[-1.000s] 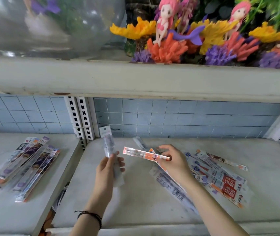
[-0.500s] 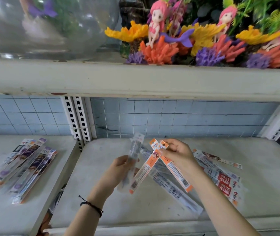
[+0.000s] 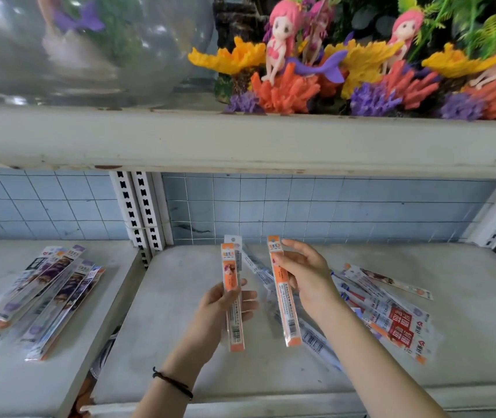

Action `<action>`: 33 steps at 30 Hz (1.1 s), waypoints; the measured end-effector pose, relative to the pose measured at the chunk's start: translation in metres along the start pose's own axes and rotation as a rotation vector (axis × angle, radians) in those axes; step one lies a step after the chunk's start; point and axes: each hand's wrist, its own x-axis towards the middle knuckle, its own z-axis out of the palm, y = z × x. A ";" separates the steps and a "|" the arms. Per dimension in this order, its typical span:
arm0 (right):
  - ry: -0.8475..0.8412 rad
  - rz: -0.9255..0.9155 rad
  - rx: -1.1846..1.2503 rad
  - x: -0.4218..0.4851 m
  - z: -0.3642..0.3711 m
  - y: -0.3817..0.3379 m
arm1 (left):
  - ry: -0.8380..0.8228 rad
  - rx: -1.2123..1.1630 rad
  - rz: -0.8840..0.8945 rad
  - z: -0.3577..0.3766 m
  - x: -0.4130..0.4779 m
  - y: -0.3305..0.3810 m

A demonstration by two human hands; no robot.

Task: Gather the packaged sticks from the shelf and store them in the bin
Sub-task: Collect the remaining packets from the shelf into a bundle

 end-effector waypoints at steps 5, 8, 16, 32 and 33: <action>-0.064 0.031 0.012 -0.004 0.012 0.008 | -0.199 -0.081 -0.092 0.010 -0.009 0.001; -0.084 -0.001 -0.062 -0.005 0.016 0.010 | -0.276 -0.145 -0.123 0.015 -0.013 -0.001; -0.145 -0.072 -0.420 -0.002 -0.007 0.014 | -0.227 -0.009 -0.057 0.004 -0.008 -0.009; -0.240 -0.090 -1.199 0.004 -0.041 0.036 | 0.002 -0.067 0.044 0.008 -0.002 -0.014; -0.236 -0.078 -1.186 0.004 -0.038 0.037 | -0.001 -0.065 0.038 0.009 -0.003 -0.014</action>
